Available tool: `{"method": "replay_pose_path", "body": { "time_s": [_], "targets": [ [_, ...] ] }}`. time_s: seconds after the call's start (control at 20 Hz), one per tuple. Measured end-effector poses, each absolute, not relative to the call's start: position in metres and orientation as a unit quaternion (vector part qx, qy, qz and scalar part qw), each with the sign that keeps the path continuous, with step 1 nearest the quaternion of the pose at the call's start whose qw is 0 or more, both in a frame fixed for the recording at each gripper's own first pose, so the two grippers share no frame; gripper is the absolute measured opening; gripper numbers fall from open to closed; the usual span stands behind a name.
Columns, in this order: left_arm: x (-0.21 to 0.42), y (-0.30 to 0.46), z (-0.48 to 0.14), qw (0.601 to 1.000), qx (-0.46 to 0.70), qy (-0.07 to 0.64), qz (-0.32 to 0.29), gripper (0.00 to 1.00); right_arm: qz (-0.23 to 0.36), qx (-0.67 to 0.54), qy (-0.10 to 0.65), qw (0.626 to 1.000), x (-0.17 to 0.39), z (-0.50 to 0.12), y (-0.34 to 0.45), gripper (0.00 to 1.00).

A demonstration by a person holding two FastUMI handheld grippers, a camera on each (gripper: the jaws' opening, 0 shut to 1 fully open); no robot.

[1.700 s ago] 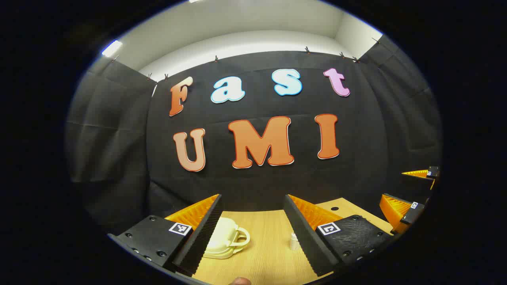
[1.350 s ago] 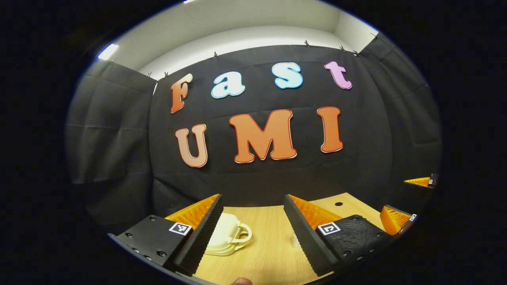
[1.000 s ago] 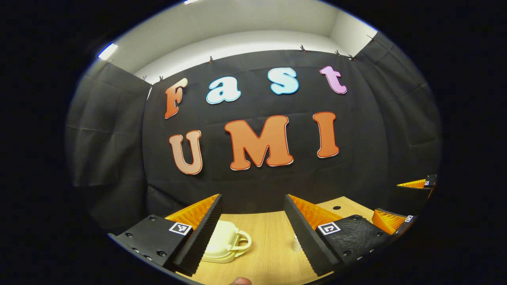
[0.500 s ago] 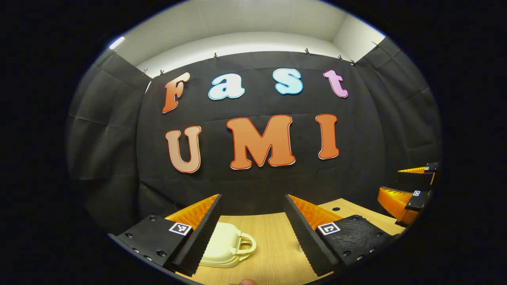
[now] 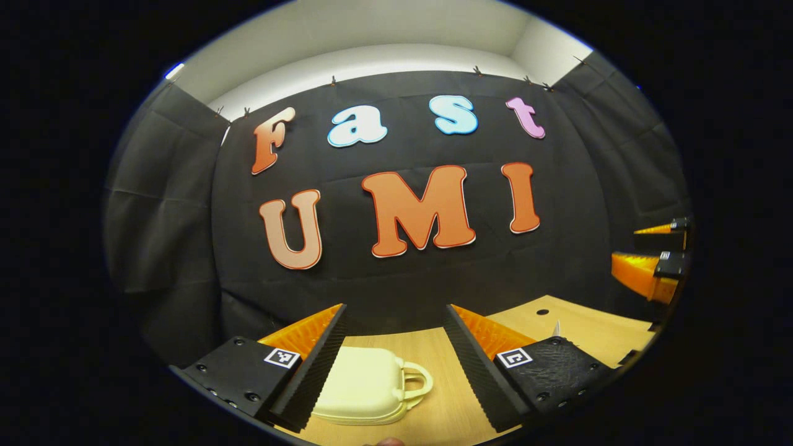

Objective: First open the suitcase, pack the skin care products into it, and then close the suitcase.

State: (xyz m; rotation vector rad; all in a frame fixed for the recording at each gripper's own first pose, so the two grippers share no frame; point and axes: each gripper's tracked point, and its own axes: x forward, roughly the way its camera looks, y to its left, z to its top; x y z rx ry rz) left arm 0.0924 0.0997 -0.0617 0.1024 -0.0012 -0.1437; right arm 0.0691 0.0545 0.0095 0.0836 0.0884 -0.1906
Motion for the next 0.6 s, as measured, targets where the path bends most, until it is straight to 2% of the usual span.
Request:
{"method": "replay_pose_path", "body": {
  "time_s": [0.25, 0.3, 0.6],
  "targets": [
    [0.116, 0.103, -0.113, 0.985, 0.135, 0.034, -0.105, 0.99, -0.127, 0.026, 0.048, 0.99, 0.071, 0.021, 0.054, 0.96],
    [0.121, 0.101, -0.126, 0.98, 0.155, 0.041, -0.116, 0.99, -0.135, 0.028, 0.05, 0.989, 0.071, 0.022, 0.055, 0.98],
    [0.144, 0.085, -0.186, 0.948, 0.261, 0.066, -0.17, 0.98, -0.16, 0.011, 0.047, 0.986, 0.075, 0.037, 0.06, 0.96]
  ]
}}
